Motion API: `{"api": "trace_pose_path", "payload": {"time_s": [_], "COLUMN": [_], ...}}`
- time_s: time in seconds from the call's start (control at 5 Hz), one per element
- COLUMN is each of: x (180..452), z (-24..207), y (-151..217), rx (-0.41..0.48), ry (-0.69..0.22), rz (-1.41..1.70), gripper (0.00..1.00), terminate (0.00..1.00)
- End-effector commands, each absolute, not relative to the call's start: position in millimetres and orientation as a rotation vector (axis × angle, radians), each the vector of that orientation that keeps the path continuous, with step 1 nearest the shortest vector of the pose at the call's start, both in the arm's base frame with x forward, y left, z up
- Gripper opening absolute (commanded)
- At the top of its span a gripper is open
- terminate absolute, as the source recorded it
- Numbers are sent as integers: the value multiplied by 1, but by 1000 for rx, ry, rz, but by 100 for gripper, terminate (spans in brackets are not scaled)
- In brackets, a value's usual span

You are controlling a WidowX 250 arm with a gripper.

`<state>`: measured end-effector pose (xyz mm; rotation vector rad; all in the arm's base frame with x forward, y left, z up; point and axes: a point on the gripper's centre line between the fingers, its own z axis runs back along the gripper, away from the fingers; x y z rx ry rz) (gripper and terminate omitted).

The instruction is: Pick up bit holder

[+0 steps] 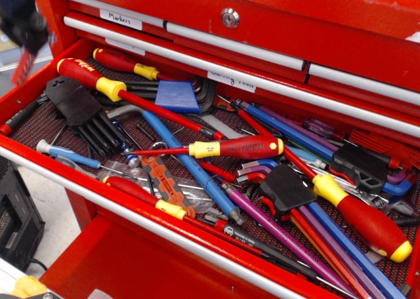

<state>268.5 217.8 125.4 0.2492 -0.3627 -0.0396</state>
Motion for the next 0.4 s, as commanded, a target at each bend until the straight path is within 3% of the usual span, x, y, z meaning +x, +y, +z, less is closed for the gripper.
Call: {"api": "trace_pose_path", "payload": {"time_s": [0.0, 0.2], "x": [275, 274], "z": [234, 263], "y": [194, 172], "rx": [479, 549], "ry": [-373, -380], "rz": [-130, -179], "gripper": [0, 0], "terminate": [0, 100]}}
